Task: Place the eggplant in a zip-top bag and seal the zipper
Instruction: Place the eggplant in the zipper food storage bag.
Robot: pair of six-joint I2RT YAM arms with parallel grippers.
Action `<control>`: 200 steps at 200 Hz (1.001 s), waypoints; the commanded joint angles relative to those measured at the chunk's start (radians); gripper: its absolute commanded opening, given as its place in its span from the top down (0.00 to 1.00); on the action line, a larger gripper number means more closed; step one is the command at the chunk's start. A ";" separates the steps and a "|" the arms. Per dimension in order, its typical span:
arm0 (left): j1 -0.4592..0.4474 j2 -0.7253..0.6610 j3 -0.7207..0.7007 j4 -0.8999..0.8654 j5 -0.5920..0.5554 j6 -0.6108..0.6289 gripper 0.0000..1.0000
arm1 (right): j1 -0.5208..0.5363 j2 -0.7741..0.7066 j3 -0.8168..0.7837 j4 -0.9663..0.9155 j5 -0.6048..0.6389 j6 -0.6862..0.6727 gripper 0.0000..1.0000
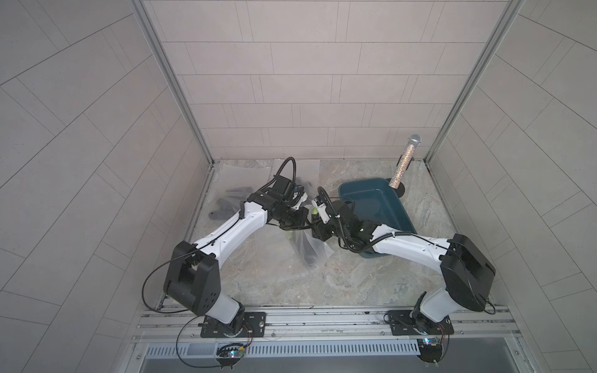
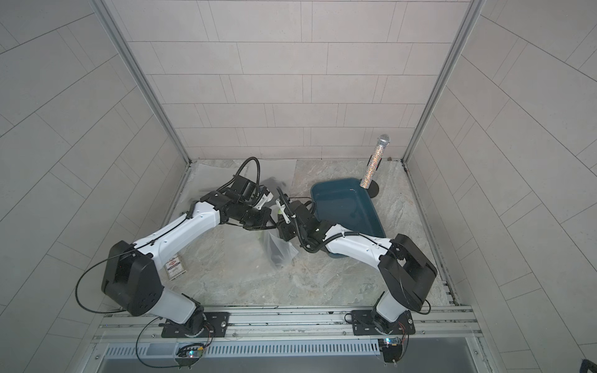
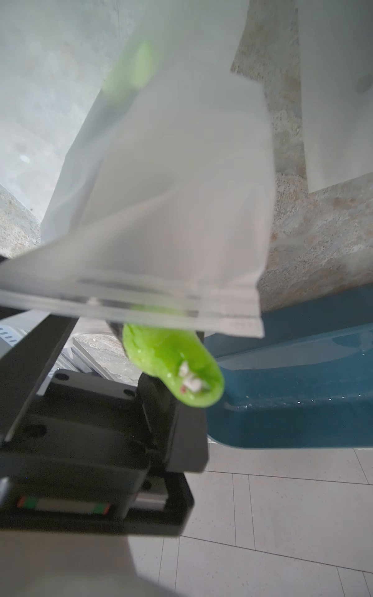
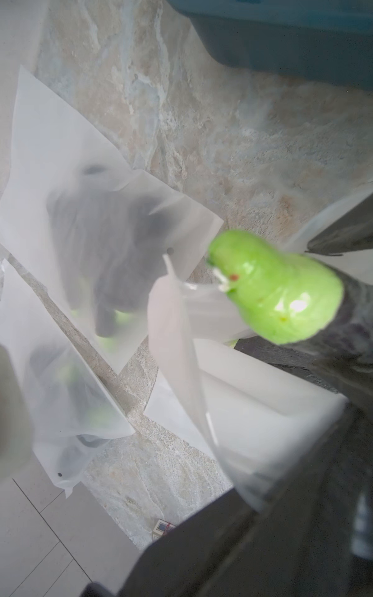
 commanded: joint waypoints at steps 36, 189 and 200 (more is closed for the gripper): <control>-0.007 -0.020 0.002 0.104 0.020 0.017 0.98 | -0.038 -0.191 -0.068 -0.006 -0.075 0.026 0.44; -0.020 -0.038 0.011 0.109 0.040 0.033 0.98 | -0.050 0.010 -0.001 0.120 -0.190 0.117 0.77; -0.022 -0.038 0.013 0.106 0.043 0.036 0.98 | -0.050 0.025 0.014 0.100 -0.192 0.119 0.76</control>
